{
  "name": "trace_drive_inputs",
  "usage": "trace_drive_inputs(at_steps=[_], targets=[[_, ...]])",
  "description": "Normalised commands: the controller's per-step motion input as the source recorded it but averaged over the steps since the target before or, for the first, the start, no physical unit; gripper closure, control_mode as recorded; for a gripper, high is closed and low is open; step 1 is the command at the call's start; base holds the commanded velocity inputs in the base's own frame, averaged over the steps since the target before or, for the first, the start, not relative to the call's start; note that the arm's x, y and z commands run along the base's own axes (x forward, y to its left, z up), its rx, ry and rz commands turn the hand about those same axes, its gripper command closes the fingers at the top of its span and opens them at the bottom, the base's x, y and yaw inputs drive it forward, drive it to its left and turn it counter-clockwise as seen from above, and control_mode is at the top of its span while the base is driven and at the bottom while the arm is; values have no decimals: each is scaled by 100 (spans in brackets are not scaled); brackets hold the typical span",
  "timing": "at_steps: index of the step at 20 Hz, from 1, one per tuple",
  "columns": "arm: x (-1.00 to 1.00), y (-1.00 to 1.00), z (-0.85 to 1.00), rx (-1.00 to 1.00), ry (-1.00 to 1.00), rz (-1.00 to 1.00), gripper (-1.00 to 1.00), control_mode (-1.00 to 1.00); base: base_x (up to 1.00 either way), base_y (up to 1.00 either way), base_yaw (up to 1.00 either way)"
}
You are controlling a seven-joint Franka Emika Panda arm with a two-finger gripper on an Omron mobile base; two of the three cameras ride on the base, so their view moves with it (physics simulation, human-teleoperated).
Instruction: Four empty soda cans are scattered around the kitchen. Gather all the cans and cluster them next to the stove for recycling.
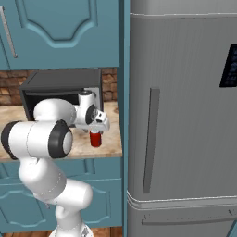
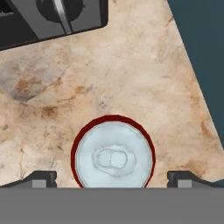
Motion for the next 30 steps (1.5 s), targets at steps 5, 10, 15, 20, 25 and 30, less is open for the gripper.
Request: trace_drive_inputs(at_steps=[5,10,15,20,25,30], targets=[[10,0,-16,0,0,0,-100,-100,0,0,0],[6,0,-16,0,1,0,-100,-100,0,0,0],[0,0,-12,1,2,0,100,-100,0,0,0],[0,-2,-3,1,2,0,100,-100,0,0,0],[-5,-2,2,2,0,0,100,-100,0,0,0],[-34,0,25,0,0,1,100,-100,0,0,0]])
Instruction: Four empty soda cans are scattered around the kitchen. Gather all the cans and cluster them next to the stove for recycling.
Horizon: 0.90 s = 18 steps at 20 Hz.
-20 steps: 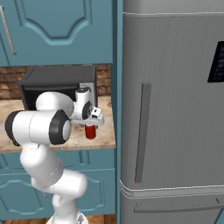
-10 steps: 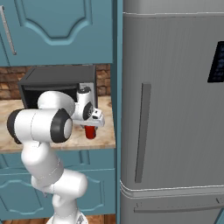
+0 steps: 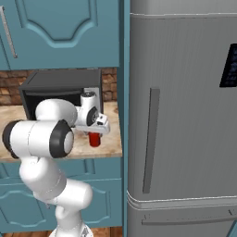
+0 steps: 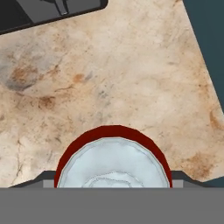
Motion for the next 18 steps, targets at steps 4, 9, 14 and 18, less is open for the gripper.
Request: trace_drive_inputs(at_steps=[4,9,14,18], targets=[[-41,4,37,0,2,3,100,-100,0,0,0],[-47,13,28,0,-1,4,100,-100,0,0,0],[-34,6,39,0,-1,3,100,-100,0,0,0],[-32,0,46,0,-3,1,100,-100,0,0,0]])
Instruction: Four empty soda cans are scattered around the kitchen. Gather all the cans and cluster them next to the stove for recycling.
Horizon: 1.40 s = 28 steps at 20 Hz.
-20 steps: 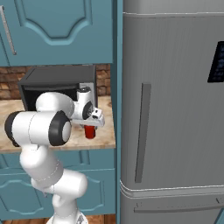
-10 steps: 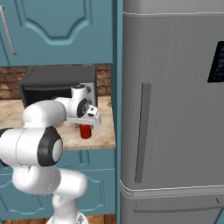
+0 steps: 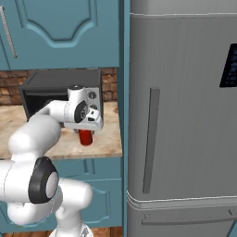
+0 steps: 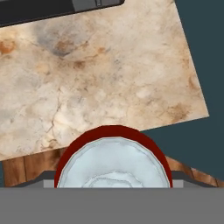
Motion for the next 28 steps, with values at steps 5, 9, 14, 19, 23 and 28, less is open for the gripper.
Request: trace_drive_inputs(at_steps=[5,9,14,19,23,28], targets=[[-35,0,37,0,-1,0,100,-100,0,0,0],[-48,-2,33,0,-2,0,100,-100,0,0,0],[-33,-2,35,0,-3,0,100,-100,0,0,0],[-23,0,23,0,-3,0,100,-100,0,0,0],[-30,0,16,0,-1,0,100,-100,0,0,0],[-35,-3,10,0,0,0,100,-100,0,0,0]])
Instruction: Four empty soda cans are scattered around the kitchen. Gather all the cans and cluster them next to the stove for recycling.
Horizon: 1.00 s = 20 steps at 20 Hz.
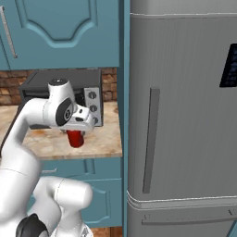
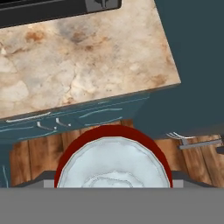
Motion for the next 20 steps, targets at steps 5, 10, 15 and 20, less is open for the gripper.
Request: trace_drive_inputs(at_steps=[5,10,15,20], targets=[[-30,-3,7,0,0,0,100,-100,0,0,0],[0,0,0,0,0,0,100,100,-24,0,0],[0,0,0,0,0,0,100,100,-62,0,1],[0,0,0,0,0,0,100,100,-74,0,0]])
